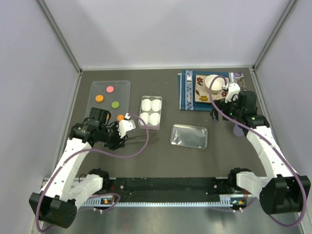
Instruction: Pack the cookies
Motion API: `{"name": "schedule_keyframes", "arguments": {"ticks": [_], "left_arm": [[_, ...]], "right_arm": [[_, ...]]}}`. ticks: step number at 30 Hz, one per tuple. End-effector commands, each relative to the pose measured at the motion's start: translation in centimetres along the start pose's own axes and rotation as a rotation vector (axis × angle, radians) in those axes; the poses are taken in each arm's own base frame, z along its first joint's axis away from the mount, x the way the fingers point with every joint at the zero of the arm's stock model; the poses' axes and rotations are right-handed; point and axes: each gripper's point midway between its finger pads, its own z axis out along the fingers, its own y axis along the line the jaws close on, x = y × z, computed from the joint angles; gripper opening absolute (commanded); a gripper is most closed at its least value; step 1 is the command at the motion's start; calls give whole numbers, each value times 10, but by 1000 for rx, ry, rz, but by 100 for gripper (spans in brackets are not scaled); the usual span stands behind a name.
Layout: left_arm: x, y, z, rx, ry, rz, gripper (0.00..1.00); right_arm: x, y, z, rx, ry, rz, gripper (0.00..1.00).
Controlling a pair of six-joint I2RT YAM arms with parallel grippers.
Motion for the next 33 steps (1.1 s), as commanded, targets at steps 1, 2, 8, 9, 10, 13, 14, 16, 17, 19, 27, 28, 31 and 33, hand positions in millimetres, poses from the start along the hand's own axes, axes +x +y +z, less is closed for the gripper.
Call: {"name": "schedule_keyframes", "arguments": {"ticks": [1, 2, 8, 9, 10, 13, 14, 16, 17, 19, 27, 28, 31, 33], "left_arm": [[-25, 2, -17, -40, -79, 15, 40], [-26, 4, -19, -56, -82, 12, 39], [-38, 19, -30, -149, -114, -18, 37], [-41, 21, -32, -160, -123, -21, 37], [-43, 23, -34, -169, -129, -26, 37], [-49, 30, -38, -196, -147, -54, 37], [-52, 33, -40, -208, -157, -67, 37], [-54, 37, -42, -226, -163, -80, 37], [-55, 40, -43, -239, -167, -91, 37], [-56, 49, -45, -281, -170, -102, 37], [-53, 84, -59, -439, -178, -185, 39], [-50, 89, -62, -457, -181, -210, 39], [-42, 103, -69, -501, -182, -266, 39], [-37, 109, -72, -510, -185, -291, 39]], "right_arm": [[-30, 1, -6, 3, -74, -35, 99], [-30, 1, -6, 2, -74, -36, 99], [-30, 1, -6, 0, -74, -34, 99], [-31, 1, -6, 1, -76, -35, 99], [-30, 1, -6, 0, -74, -34, 99], [-31, 2, -6, -3, -76, -33, 99], [-31, 1, -7, -1, -76, -33, 99], [-31, 2, -7, -3, -78, -31, 99], [-32, 2, -7, -2, -81, -32, 99], [-31, 2, -7, -6, -79, -32, 99], [-31, 3, -7, -10, -80, -30, 99], [-32, 4, -7, -11, -81, -30, 99], [-32, 4, -8, -11, -82, -32, 99], [-32, 4, -8, -13, -83, -30, 99]]}}
